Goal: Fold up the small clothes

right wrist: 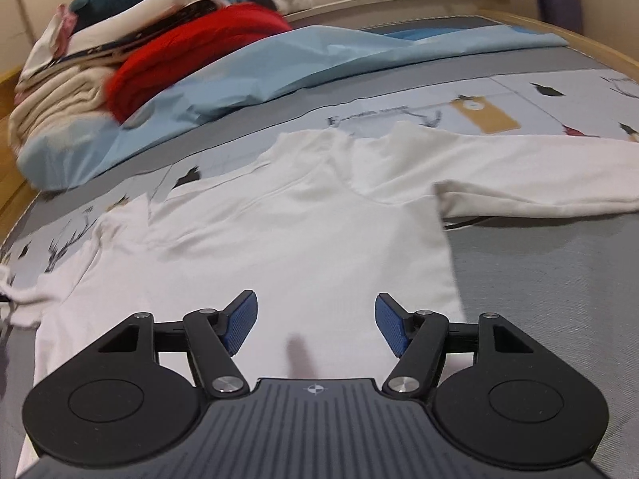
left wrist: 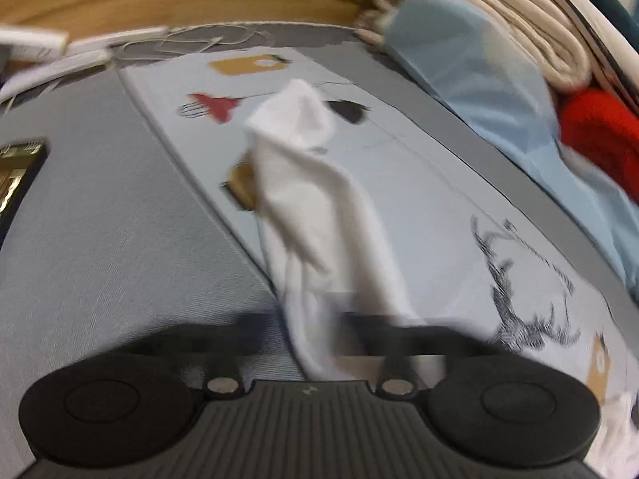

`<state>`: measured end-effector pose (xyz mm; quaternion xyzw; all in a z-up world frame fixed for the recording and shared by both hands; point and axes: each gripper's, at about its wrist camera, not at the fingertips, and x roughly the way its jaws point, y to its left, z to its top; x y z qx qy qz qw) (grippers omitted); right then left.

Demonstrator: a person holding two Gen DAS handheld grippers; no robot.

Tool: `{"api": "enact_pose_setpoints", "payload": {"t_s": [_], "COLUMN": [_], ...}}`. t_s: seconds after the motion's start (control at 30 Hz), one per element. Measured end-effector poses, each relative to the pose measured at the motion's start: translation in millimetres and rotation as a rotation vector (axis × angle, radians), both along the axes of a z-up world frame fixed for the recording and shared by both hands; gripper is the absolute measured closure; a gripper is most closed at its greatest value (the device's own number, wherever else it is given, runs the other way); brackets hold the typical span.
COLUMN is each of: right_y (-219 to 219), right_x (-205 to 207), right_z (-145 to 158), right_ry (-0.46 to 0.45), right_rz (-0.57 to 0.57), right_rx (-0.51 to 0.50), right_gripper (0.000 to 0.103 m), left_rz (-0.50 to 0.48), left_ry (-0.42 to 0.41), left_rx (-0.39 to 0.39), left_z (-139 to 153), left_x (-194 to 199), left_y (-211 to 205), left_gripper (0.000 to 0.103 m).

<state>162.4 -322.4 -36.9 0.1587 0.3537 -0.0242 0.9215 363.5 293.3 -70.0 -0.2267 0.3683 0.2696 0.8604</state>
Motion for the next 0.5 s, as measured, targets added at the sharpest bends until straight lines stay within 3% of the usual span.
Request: {"api": "enact_pose_setpoints", "payload": {"t_s": [0.23,0.37,0.43,0.5], "right_y": [-1.7,-7.3,-8.0,-8.1], "right_x": [-4.3,-4.5,-4.5,-5.4], "right_z": [9.9,9.1,8.6,10.2], "right_ry": [-0.026,-0.008,0.003,0.003], "right_rz": [-0.001,-0.023,-0.028,-0.030], "right_rx": [-0.007,0.002,0.003,0.001], "right_gripper": [0.036,0.036,0.036,0.036], "left_rz": [0.141,0.224,0.257,0.251], "left_ry": [-0.108,-0.035,0.011,-0.015], "left_rx": [-0.083,-0.183,-0.190,-0.145], "left_z": [63.8,48.9,40.6,52.3], "left_x": [-23.6,-27.4,-25.7,-24.6], "left_y": [13.6,26.2,26.4,12.7], "left_gripper": [0.094,0.094,0.094,0.094]}}
